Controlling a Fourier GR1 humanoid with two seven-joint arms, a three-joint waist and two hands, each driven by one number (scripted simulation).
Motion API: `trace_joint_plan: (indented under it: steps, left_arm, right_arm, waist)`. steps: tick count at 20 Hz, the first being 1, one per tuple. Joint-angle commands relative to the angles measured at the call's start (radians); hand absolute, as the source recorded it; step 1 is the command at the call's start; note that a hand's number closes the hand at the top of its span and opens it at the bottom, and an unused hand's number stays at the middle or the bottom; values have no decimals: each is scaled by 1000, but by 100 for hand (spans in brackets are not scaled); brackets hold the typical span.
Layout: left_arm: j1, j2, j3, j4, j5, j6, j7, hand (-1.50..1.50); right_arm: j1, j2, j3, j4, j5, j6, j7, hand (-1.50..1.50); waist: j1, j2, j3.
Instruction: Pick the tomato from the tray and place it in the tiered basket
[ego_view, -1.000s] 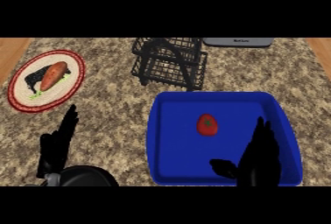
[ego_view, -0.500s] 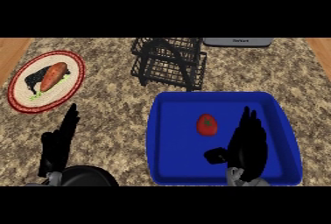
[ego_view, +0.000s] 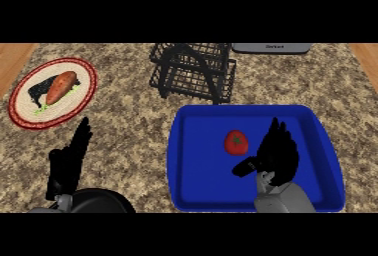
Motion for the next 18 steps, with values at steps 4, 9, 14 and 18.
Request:
trace_joint_plan:
  steps: [4,9,14,18]
  left_arm:
    - [35,-53,-19,37,12,-19,-23,0]
    - [45,-71,-29,-2,8,-19,3,0]
    - [24,-76,-18,22,-9,-20,-5,0]
    - [29,-99,-18,39,-23,-9,-16,0]
  right_arm:
    - [-87,9,-21,99,-90,29,241,-150]
    - [-134,9,-53,156,-112,22,241,-150]
    - [-124,9,-26,183,-169,24,241,-150]
    - [-137,9,-67,244,-200,-21,241,-150]
  waist:
    - [3,3,-11]
    - [4,0,-10]
    - [-10,-1,-10]
    - [-11,3,-9]
